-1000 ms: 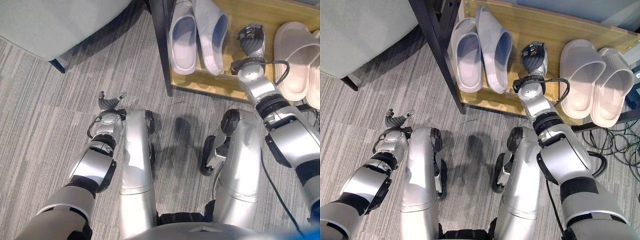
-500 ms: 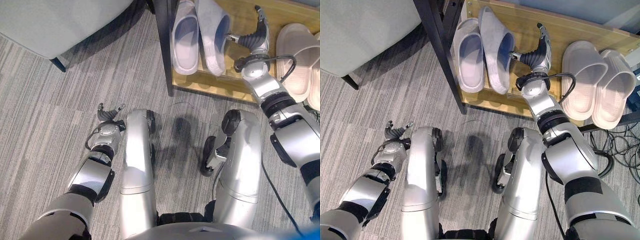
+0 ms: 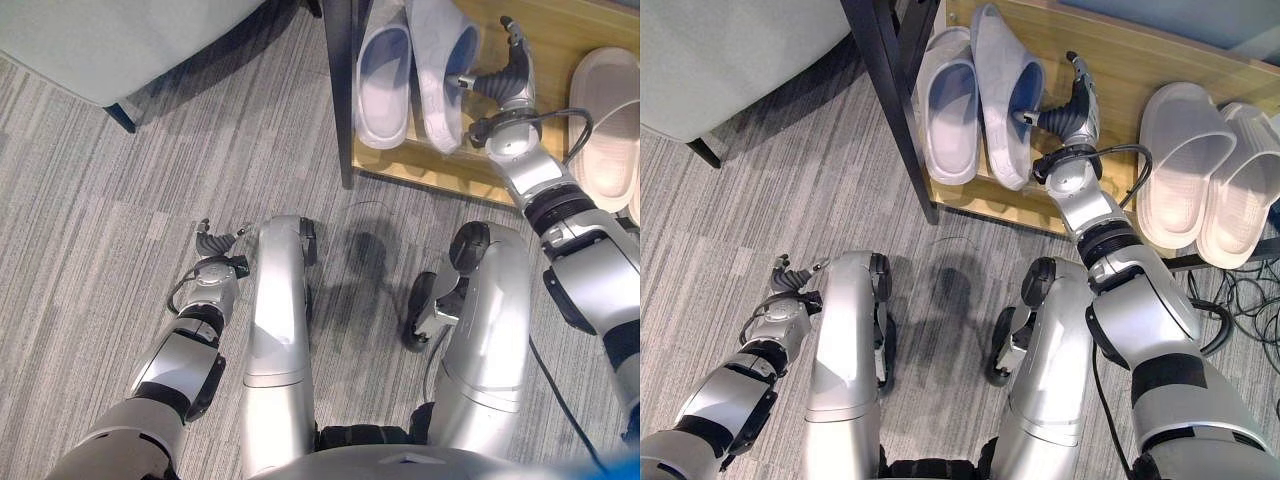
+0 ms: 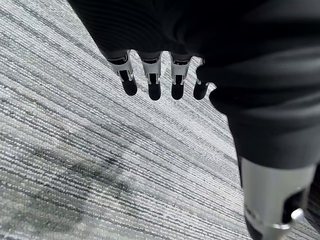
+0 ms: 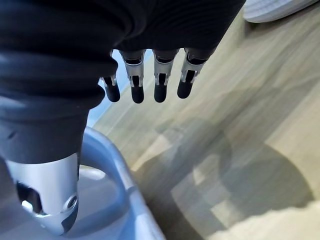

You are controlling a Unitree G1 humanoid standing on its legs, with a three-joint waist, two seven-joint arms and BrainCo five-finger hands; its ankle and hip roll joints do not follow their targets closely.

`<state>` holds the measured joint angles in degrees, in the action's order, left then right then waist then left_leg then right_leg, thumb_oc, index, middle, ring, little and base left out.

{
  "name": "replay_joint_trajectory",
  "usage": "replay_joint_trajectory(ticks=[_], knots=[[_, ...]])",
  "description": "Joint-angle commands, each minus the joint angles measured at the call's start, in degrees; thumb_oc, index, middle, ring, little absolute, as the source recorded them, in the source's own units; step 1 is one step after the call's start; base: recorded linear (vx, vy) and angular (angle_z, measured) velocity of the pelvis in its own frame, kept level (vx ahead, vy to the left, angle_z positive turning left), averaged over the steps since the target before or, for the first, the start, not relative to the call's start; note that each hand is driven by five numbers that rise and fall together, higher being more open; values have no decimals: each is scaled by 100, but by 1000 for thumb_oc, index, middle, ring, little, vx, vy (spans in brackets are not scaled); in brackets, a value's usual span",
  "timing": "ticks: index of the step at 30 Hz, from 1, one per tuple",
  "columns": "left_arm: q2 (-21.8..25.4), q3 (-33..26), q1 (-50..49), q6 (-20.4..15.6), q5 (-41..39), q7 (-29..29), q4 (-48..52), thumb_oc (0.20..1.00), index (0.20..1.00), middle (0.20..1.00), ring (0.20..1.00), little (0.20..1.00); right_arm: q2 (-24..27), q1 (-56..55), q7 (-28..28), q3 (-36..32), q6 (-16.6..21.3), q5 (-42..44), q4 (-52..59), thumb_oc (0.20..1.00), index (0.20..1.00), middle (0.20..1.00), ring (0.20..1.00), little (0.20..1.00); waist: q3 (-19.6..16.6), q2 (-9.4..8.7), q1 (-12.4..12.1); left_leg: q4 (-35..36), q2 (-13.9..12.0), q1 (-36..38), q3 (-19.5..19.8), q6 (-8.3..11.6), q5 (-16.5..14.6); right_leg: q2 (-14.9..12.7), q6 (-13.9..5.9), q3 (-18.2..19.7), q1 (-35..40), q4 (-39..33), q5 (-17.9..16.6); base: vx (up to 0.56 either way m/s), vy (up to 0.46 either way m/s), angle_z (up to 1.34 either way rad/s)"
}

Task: Arrange the slippers neatly on the shoe rack.

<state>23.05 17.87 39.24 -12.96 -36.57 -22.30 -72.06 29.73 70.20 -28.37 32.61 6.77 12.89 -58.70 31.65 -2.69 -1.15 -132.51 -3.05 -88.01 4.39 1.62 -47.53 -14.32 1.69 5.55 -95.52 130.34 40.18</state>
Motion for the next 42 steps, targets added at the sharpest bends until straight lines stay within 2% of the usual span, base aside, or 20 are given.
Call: replay_joint_trajectory(ticks=[1, 13, 14, 16, 22, 29, 34, 39, 42], knots=[[230, 213, -51, -277, 125, 73, 106, 1000, 1000, 1000, 1000, 1000, 103, 966, -26, 105, 357, 134, -139, 1000, 1000, 1000, 1000, 1000, -186, -6, -364, 228, 413, -194, 900, 45, 265, -43, 28, 860, 556, 436, 258, 0, 0, 0], [181, 201, -310, -321, 154, 117, 132, 1000, 1000, 1000, 1000, 1000, 45, 1026, 86, 231, 463, 110, 25, 1000, 1000, 1000, 1000, 1000, -186, -16, -395, 226, 400, -194, 851, 59, 244, -35, 20, 920, 556, 437, 232, 1, 3, 0], [191, 198, -293, -325, 145, 124, 126, 1000, 1000, 1000, 1000, 1000, 21, 1030, 106, 268, 452, 105, -10, 398, 398, 398, 398, 398, -186, -16, -396, 231, 402, -194, 853, 62, 250, -43, 26, 917, 556, 431, 232, 0, 0, 0], [196, 193, -307, -320, 127, 139, 98, 1000, 1000, 1000, 1000, 1000, -8, 1030, 153, 330, 425, 91, -87, 200, 200, 200, 200, 200, -186, -44, -408, 237, 397, -194, 836, 64, 244, -51, 35, 931, 556, 419, 220, 0, 0, 0], [165, 188, -347, -311, 141, 186, -2, 1000, 1000, 1000, 1000, 1000, -33, 1087, 225, 501, 370, -103, -229, 200, 200, 200, 200, 200, -186, -49, -417, 225, 409, -194, 814, 72, 242, -38, 34, 957, 556, 448, 227, 0, 0, 0], [129, 158, -421, -323, 187, 104, 59, 1000, 1000, 1000, 1000, 1000, 102, 1023, -97, 383, 301, -406, -253, 200, 200, 200, 200, 200, -186, -82, -382, 233, 401, -194, 776, 88, 235, -19, 48, 994, 556, 463, 232, 0, 0, 0], [162, 31, -484, -336, 273, -14, 157, 1000, 1000, 1000, 1000, 1000, 564, 872, -582, 184, 104, -960, -38, 200, 200, 200, 200, 200, -186, -102, -285, 221, 402, -194, 782, 96, 235, -10, 65, 1000, 556, 483, 262, 0, 0, 0], [203, 12, -412, -308, 292, -46, 155, 1000, 1000, 1000, 1000, 1000, 697, 880, -623, 168, -79, -1135, -96, 200, 200, 200, 200, 200, -186, -142, -234, 203, 399, -194, 793, 106, 233, 2, 60, 1001, 556, 486, 246, 0, 0, 0], [230, 75, -255, -278, 237, -42, 90, 1000, 1000, 1000, 1000, 1000, 554, 888, -520, 286, -165, -1104, -259, 200, 200, 200, 200, 200, -186, -138, -213, 205, 400, -194, 801, 110, 253, 1, 51, 981, 556, 471, 253, 0, 0, 0]])
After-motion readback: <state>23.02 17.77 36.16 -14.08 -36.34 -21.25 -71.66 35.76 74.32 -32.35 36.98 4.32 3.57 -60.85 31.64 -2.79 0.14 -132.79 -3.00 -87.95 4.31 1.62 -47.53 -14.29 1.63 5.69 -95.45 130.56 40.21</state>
